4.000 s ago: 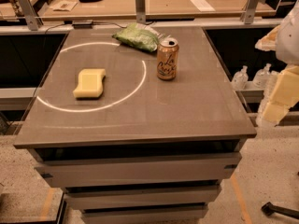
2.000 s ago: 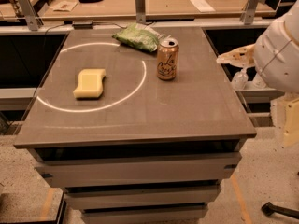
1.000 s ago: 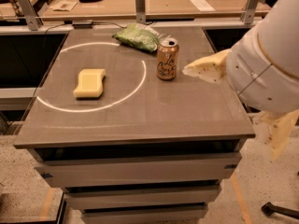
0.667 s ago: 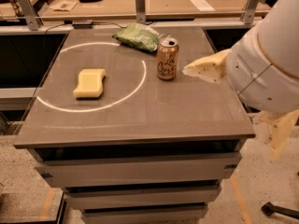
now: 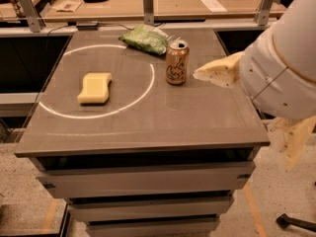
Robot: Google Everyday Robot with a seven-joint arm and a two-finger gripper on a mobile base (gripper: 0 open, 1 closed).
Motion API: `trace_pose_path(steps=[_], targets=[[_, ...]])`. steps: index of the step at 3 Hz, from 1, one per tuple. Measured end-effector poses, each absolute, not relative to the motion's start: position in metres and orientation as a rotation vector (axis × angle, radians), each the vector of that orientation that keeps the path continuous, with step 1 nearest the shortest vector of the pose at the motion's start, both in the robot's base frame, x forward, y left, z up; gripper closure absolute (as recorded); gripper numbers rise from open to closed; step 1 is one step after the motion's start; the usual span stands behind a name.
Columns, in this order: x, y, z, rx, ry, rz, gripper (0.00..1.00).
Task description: Move sponge near green jalapeno chip bag
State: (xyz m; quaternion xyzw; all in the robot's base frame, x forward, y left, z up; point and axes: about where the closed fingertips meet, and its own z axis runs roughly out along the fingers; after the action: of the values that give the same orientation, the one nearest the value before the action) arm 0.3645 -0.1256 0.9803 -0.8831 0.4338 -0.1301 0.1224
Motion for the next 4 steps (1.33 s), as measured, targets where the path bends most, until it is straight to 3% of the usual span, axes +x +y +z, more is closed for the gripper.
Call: trace_pose_path(steps=[4], targets=[[0.3645,-0.1256,0.9803,-2.577,1.266,-0.38,0.0]])
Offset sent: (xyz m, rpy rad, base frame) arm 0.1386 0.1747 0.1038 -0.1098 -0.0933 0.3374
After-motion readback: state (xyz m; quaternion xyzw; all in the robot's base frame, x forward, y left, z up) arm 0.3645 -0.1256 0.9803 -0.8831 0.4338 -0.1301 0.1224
